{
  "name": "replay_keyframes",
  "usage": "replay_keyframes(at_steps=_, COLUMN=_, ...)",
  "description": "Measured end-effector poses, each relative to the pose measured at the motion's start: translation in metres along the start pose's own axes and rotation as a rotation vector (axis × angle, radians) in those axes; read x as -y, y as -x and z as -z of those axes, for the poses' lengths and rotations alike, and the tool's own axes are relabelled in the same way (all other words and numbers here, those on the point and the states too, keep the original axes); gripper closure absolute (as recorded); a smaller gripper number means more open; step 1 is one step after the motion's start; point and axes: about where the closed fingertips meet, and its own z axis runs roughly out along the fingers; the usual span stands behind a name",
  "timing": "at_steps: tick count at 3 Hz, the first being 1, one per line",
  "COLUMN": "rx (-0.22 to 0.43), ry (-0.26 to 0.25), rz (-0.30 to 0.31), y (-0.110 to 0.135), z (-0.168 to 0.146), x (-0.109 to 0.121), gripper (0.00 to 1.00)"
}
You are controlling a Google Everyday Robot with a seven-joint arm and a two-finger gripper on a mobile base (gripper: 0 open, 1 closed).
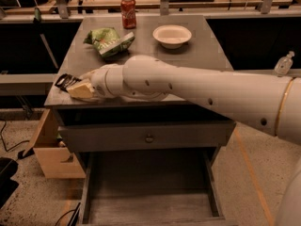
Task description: Place rxbar chocolate into middle drawer
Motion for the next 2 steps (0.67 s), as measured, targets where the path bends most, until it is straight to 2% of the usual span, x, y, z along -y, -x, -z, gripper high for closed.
replay_keyframes(at_steps=2, rx=0.0, ry=0.0, rz=0.0, y=0.0001, z=0.0001, x=0.0, gripper=1.0)
